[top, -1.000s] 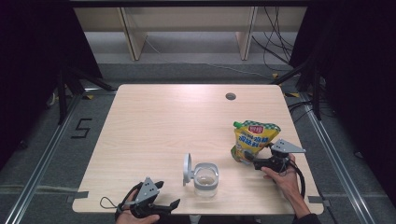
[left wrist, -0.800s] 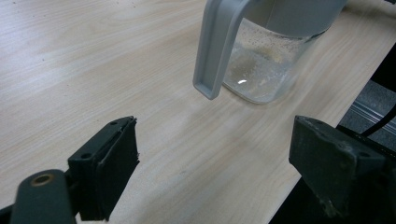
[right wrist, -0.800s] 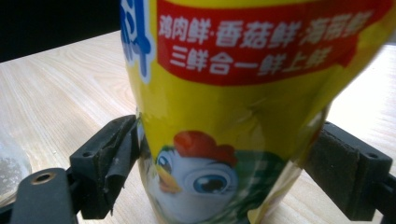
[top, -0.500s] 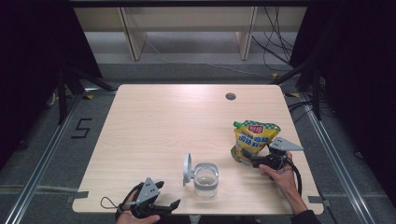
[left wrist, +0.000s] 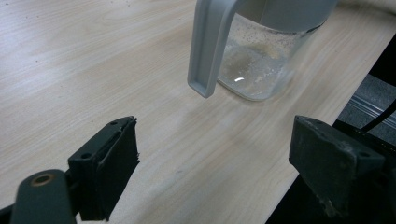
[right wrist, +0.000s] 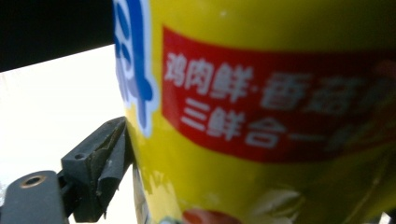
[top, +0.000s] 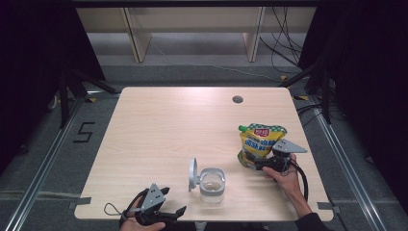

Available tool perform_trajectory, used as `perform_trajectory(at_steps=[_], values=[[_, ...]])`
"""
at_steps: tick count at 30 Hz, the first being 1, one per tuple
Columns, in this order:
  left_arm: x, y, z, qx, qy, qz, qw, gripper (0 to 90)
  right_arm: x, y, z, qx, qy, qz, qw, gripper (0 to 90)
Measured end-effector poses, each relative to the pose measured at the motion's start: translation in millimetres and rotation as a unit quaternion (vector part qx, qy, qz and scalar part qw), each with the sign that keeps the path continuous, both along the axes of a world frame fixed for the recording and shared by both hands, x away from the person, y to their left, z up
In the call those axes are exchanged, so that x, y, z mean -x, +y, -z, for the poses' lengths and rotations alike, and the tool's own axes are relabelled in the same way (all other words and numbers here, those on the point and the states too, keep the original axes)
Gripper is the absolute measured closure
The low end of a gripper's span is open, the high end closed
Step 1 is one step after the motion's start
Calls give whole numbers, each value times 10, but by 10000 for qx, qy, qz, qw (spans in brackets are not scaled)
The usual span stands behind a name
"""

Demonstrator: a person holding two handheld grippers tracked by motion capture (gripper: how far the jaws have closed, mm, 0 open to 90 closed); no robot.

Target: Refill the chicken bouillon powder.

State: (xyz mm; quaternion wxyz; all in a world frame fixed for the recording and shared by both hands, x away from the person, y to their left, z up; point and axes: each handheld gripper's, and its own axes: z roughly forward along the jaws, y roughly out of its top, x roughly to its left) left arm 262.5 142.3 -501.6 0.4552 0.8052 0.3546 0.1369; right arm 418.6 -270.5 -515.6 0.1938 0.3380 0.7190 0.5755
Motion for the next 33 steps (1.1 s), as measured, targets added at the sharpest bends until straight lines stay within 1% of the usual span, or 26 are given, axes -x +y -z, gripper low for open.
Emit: perform_trajectory(at_steps=[2, 3, 4, 6, 7, 8, 10, 11, 13, 14, 15, 16, 17, 18, 19, 20, 21, 22, 23, 24, 25, 28, 29, 30, 32, 33], values=[[4, -16, 3, 79, 8, -5, 10000, 152, -20, -19, -14, 118, -12, -150, 9998, 122], [4, -16, 3, 79, 8, -5, 10000, 155, -20, -19, -14, 118, -12, -150, 9998, 122], [4, -16, 3, 64, -2, 17, 10000, 155, -11, 0, -4, -5, 31, -122, 9999, 126], [6, -16, 1, 45, 21, 17, 10000, 155, 3, 7, -9, 23, 20, -78, 10000, 141], [4, -16, -1, 37, 3, 27, 10000, 155, 5, 9, -13, 66, 68, -151, 9998, 166], [4, -15, -3, 25, -10, 38, 10000, 155, 19, 16, -21, 91, 103, -129, 9998, 178], [8, -12, -4, 23, -17, 42, 10000, 157, 18, 46, -30, 93, -11, 12, 10000, 221], [4, -8, -5, -2, -25, 33, 10000, 158, 49, 57, -51, 162, 95, 67, 9998, 252], [2, 2, -8, -39, -36, 18, 10000, 159, 73, 67, -67, 220, 120, 77, 9997, 269], [2, 2, -8, -39, -36, 18, 10000, 158, 73, 67, -67, 220, 120, 77, 9997, 269], [6, -2, -8, 27, -38, 8, 10000, 158, 70, 74, -69, 297, -80, 94, 9995, 283], [5, -4, -8, 83, -49, -6, 10000, 159, 112, 95, -83, 323, 74, 132, 9994, 288], [4, 13, -17, 2, -103, -27, 9999, 158, 173, 139, -114, 480, 85, 154, 9987, 312], [4, 13, -17, 2, -103, -27, 9999, 158, 173, 139, -114, 480, 85, 154, 9987, 312], [6, 19, -22, 5, -99, -36, 9999, 158, 201, 159, -130, 579, 57, 175, 9982, 317], [4, 26, -25, 6, -128, -50, 9999, 158, 203, 165, -141, 763, -140, 176, 9968, 319], [-4, 38, -27, -41, -168, -43, 9998, 158, 195, 169, -155, 923, -439, 133, 9947, 320], [2, 35, -27, 34, -128, -74, 9999, 158, 224, 188, -170, 985, -478, 145, 9939, 321], [6, 40, -35, 23, -132, -107, 9999, 158, 295, 203, -202, 1266, -523, 204, 9904, 323], [6, 40, -35, 23, -132, -107, 9999, 158, 295, 203, -202, 1266, -523, 204, 9904, 323], [1, 46, -39, -7, -163, -76, 9998, 158, 296, 199, -219, 1352, -700, 200, 9881, 323], [-8, 57, -40, -82, -208, -29, 9997, 158, 377, 175, -305, 1462, -837, 233, 9854, 324], [-7, 57, -39, -68, -204, -34, 9998, 158, 466, 169, -372, 1501, -915, 247, 9841, 324], [-9, 58, -39, -67, -207, -39, 9998, 158, 466, 169, -372, 1501, -915, 247, 9841, 324], [-11, 57, -37, -46, -205, -58, 9998, 158, 574, 173, -451, 1762, -1101, 222, 9779, 324], [-14, 56, -32, -28, -213, -62, 9998, 158, 616, 164, -495, 1963, -1303, 157, 9717, 324]])
